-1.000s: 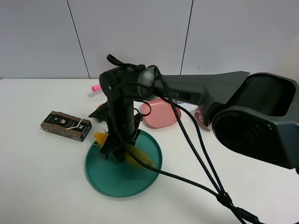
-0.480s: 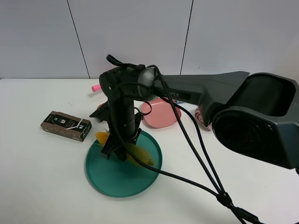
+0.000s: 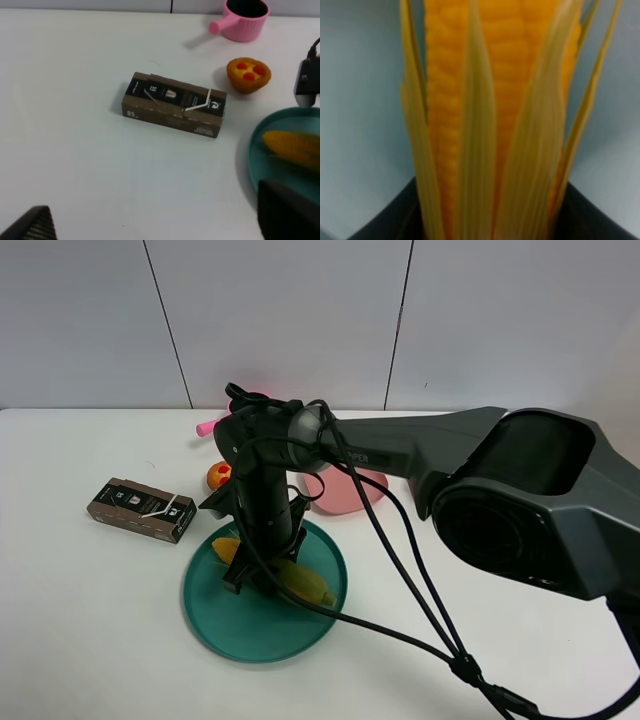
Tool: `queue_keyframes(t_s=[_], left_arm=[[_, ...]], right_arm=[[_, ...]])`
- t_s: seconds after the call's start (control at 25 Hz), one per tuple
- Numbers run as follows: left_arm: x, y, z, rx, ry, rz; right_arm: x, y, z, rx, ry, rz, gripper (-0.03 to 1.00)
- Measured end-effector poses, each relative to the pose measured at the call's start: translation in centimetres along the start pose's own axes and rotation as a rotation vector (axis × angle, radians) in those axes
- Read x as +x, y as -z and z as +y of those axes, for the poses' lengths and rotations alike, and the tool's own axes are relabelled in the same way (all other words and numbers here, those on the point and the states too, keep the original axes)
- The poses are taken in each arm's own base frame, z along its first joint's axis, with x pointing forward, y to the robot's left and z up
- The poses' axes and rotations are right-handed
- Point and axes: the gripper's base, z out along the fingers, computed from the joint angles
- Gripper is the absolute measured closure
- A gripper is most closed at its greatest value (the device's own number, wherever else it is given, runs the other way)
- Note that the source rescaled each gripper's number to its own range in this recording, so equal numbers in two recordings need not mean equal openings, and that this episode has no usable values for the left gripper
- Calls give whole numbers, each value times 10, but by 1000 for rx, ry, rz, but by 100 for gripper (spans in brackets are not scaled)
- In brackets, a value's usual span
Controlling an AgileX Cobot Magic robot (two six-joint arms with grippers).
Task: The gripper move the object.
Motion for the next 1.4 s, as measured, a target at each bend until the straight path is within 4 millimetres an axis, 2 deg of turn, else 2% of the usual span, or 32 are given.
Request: queue_keyframes(t_s=[0.4,0.44,0.56,0.6,0.64,0.76,0.84,0.96,1.12,1.24,1.4], left_arm=[[0,0,0,0,0,0],[0,0,0,0,0,0],[0,0,0,0,0,0],[0,0,0,0,0,0],[0,0,0,0,0,0],[0,0,0,0,0,0],[0,0,0,0,0,0],[0,0,0,0,0,0],[0,0,0,0,0,0],[0,0,0,0,0,0],[0,0,0,0,0,0]], right_arm=[[0,0,1,-9,-8,-1,95],[0,0,1,-11,-16,-1,90],[0,-2,1,-17,-30,1,47],[0,-2,1,-18,-31,1,35],[0,-2,1,-19,-35,2,27],[0,2,2,-17,-47,-7,19],[0,15,3,-12,-45,-34,17],[5,55,6,21,-35,-119,16],[26,136,12,101,-70,-292,16],[53,197,14,200,-110,-427,16],[103,272,10,409,-177,-603,16]])
